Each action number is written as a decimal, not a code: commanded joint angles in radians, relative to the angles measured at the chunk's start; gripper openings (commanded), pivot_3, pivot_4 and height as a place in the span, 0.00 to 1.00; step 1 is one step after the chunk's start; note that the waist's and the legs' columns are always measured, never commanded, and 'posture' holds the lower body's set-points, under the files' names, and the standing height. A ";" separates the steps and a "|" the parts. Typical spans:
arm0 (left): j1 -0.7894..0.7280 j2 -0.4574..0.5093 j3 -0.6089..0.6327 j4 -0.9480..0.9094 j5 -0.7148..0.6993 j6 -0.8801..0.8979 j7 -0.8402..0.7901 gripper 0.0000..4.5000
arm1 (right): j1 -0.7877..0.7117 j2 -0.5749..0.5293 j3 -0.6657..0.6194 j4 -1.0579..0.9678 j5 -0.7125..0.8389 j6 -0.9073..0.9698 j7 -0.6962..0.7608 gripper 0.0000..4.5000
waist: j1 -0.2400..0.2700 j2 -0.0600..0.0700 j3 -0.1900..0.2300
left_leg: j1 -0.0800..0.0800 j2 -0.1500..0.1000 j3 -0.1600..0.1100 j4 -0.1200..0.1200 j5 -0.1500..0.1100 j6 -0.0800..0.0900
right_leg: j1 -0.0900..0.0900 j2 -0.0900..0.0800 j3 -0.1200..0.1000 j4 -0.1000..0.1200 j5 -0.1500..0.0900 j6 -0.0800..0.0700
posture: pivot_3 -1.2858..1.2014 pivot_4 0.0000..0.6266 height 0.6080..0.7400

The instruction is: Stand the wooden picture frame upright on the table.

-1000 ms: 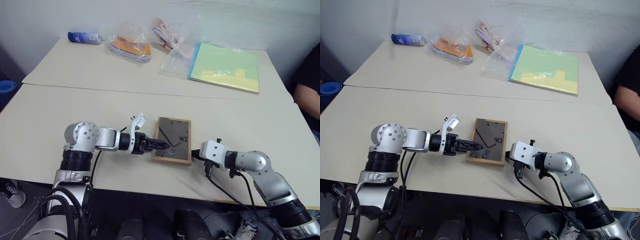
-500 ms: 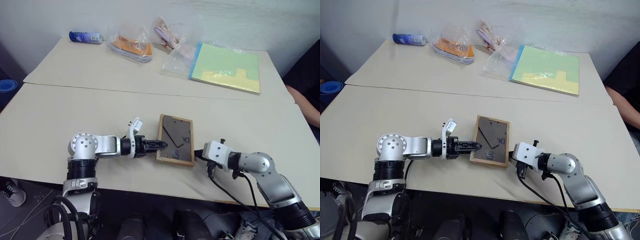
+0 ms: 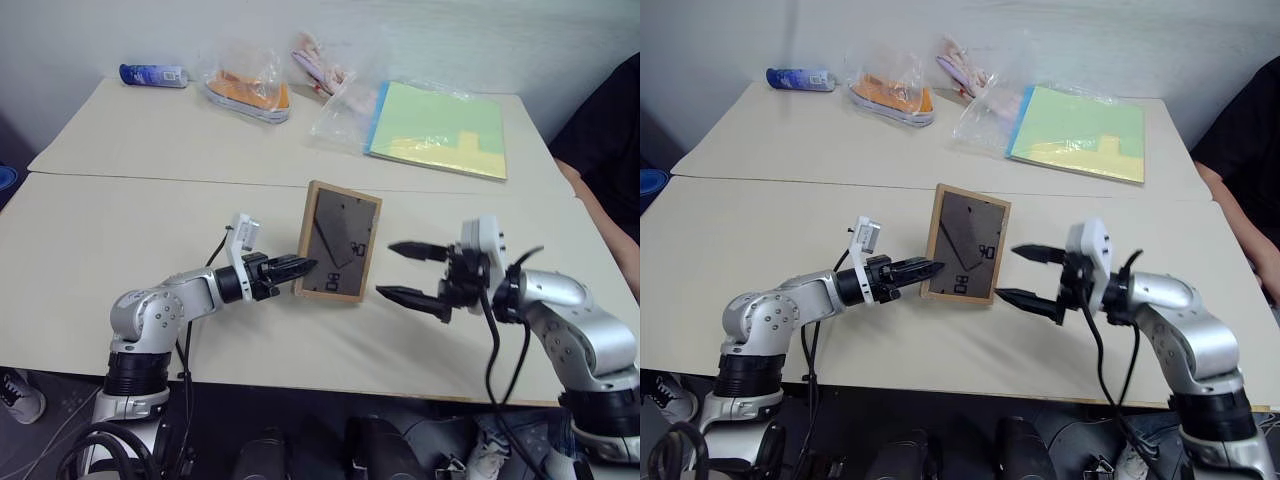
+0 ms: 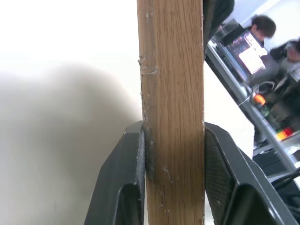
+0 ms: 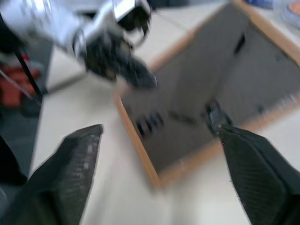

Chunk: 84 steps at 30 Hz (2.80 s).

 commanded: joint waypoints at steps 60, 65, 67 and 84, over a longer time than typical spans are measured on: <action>-0.183 0.158 0.134 0.429 -0.604 0.613 0.189 0.28 | 0.040 -0.050 -0.065 0.247 -0.394 -0.999 0.248 1.00 | -0.002 -0.001 0.003 | -0.002 -0.001 -0.001 0.000 -0.001 0.004 | 0.000 -0.002 -0.001 0.000 0.000 0.001 | 0.52 0.24 1.00; -0.224 0.176 0.071 0.533 -0.787 0.613 0.293 0.28 | -0.033 -0.009 -0.004 0.464 -0.658 -1.449 0.115 1.00 | -0.007 -0.001 0.004 | -0.001 -0.001 0.000 0.000 -0.001 0.003 | 0.000 -0.002 0.000 0.001 0.000 0.001 | 0.52 0.24 1.00; -0.229 0.190 0.022 0.536 -0.855 0.613 0.327 0.28 | -0.064 0.023 0.031 0.508 -0.712 -1.519 0.057 1.00 | -0.016 -0.001 0.004 | -0.001 0.000 0.000 0.000 0.000 0.002 | -0.001 -0.002 0.000 0.001 0.000 0.001 | 0.52 0.24 1.00; -0.128 0.172 -0.004 0.415 -1.161 0.469 0.558 0.44 | -0.107 0.054 0.116 0.710 -1.000 -1.714 -0.378 0.37 | -0.027 -0.001 0.004 | -0.001 0.000 -0.002 0.001 0.001 0.001 | 0.000 -0.002 -0.001 0.002 0.000 0.001 | 0.52 0.24 1.00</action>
